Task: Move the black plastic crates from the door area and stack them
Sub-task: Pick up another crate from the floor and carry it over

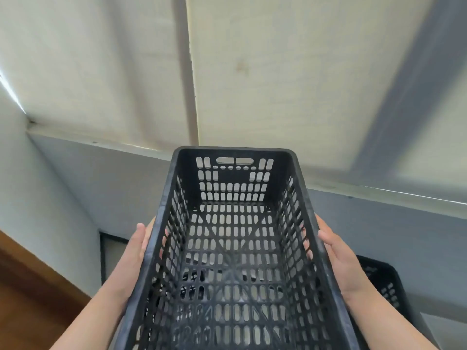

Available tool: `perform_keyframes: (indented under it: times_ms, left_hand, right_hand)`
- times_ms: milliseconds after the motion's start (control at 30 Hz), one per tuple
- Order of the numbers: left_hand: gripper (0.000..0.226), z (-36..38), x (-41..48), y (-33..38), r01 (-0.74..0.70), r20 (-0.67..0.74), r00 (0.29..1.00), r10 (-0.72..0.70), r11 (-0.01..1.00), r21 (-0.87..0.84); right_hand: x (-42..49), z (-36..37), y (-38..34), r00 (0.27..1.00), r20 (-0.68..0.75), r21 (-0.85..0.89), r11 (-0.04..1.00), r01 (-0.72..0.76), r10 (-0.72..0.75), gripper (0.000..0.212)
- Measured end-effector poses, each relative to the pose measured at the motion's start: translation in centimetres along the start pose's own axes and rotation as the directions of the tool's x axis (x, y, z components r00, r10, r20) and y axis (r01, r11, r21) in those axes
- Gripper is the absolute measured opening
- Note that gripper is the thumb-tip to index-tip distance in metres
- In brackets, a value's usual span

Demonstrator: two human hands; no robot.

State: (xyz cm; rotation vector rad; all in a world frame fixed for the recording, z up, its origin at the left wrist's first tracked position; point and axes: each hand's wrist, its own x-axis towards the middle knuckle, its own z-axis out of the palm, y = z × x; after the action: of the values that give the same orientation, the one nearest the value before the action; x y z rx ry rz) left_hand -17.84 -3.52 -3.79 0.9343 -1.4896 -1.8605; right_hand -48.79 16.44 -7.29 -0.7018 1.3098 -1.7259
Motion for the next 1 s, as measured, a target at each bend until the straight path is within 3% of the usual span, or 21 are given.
perform_keyframes:
  times_ms: [100, 267, 367, 433, 500, 633, 833, 1000]
  left_hand:
    - [0.06, 1.7, 0.2, -0.3, 0.015, 0.074, 0.997, -0.02, 0.997, 0.072]
    - [0.068, 5.1, 0.0, -1.3, 0.1, 0.144, 0.984, -0.101, 0.995, 0.017]
    - [0.058, 7.8, -0.5, -2.0, 0.142, 0.186, 0.972, -0.146, 0.989, 0.033]
    - [0.052, 9.9, -0.9, -2.2, 0.162, 0.186, 0.968, -0.168, 0.986, 0.047]
    - [0.052, 12.0, -1.3, -2.7, 0.177, 0.194, 0.963, -0.185, 0.982, 0.059]
    - [0.052, 16.9, -1.9, -3.9, 0.169, 0.198, 0.962, -0.187, 0.98, 0.104]
    - [0.063, 23.7, -2.9, -6.4, 0.197, 0.211, 0.954, -0.215, 0.975, 0.106]
    - [0.046, 30.1, -3.5, -8.5, 0.203, 0.154, 0.963, -0.221, 0.971, 0.124]
  right_hand:
    - [-2.1, -1.9, -0.5, 0.996, -0.088, -0.073, 0.997, 0.004, -0.01, 0.054]
    - [-6.4, -4.9, -0.9, 0.99, -0.139, -0.085, 0.996, 0.003, -0.015, 0.056]
    - [-8.9, -7.5, -1.1, 0.977, -0.215, -0.065, 0.998, -0.015, 0.0, 0.072]
    - [-10.3, -9.4, -1.3, 0.966, -0.26, -0.066, 0.998, -0.01, -0.007, 0.061]
    - [-11.7, -11.1, -1.5, 0.962, -0.271, -0.073, 0.997, -0.006, -0.015, 0.054]
    - [-14.1, -15.5, -2.2, 0.964, -0.263, -0.057, 0.998, 0.03, -0.044, 0.082]
    - [-17.3, -22.4, -3.4, 0.956, -0.275, -0.108, 0.992, 0.071, -0.098, 0.1]
    - [-18.6, -27.7, -5.4, 0.955, -0.289, -0.111, 0.993, 0.04, -0.07, 0.094]
